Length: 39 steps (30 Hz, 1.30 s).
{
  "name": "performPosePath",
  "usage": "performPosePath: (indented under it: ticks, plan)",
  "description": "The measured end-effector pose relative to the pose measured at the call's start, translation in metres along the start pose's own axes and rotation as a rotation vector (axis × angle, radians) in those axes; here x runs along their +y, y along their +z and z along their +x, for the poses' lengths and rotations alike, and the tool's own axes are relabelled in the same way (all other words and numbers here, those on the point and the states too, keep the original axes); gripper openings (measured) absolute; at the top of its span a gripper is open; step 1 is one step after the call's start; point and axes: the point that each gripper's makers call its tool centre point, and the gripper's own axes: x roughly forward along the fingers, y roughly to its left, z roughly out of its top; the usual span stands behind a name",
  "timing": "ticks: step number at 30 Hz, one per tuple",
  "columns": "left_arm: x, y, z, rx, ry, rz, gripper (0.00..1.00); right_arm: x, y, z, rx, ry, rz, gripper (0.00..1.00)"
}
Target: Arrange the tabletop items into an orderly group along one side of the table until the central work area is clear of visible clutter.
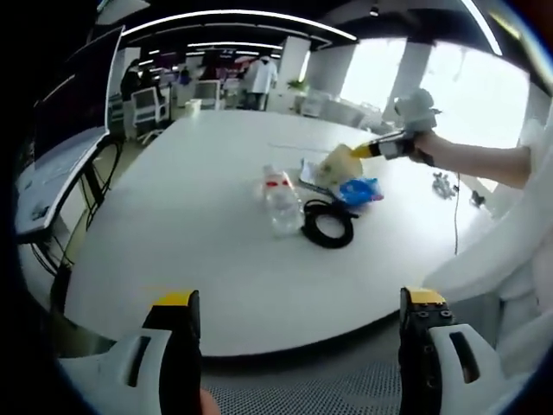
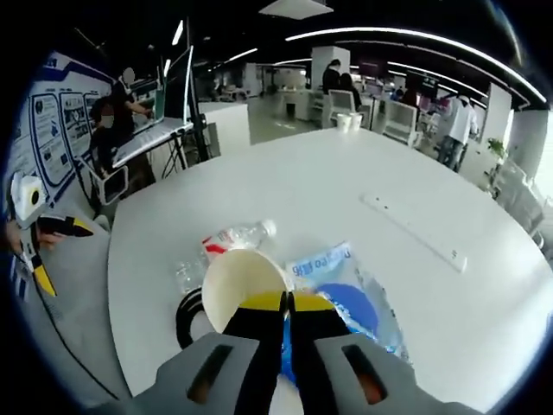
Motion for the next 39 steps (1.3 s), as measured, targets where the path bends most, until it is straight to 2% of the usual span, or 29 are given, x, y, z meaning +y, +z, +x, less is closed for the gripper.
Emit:
performPosePath:
  ticks: [7, 13, 16, 18, 22, 26, 28, 30, 39]
  plan:
    - [-0.006, 0.001, 0.009, 0.021, -0.042, 0.029, 0.91, -0.008, -0.009, -0.023, -0.007, -0.018, 0.071, 0.0]
    - [-0.014, -0.001, 0.018, 0.047, -0.079, 0.054, 0.91, -0.003, -0.025, -0.039, 0.042, 0.003, 0.083, 0.0]
    - [-0.018, -0.002, 0.021, 0.052, -0.095, 0.058, 0.9, -0.001, -0.035, -0.044, 0.088, 0.022, 0.1, 0.0]
    - [-0.021, -0.003, 0.023, 0.058, -0.103, 0.064, 0.9, 0.006, -0.049, -0.047, 0.153, 0.058, 0.112, 0.0]
    - [-0.025, -0.003, 0.025, 0.065, -0.118, 0.069, 0.9, 0.01, -0.07, -0.049, 0.239, 0.054, 0.092, 0.0]
    - [-0.027, -0.005, 0.027, 0.071, -0.126, 0.069, 0.9, 0.013, -0.082, -0.05, 0.297, 0.061, 0.129, 0.0]
    - [-0.027, -0.006, 0.027, 0.075, -0.126, 0.074, 0.9, 0.014, -0.09, -0.053, 0.358, 0.065, 0.136, 0.0]
    - [-0.027, -0.007, 0.026, 0.075, -0.123, 0.074, 0.9, 0.014, -0.094, -0.055, 0.398, 0.059, 0.135, 0.0]
    - [-0.025, -0.007, 0.027, 0.073, -0.119, 0.062, 0.9, 0.021, -0.105, -0.049, 0.479, 0.087, 0.153, 0.0]
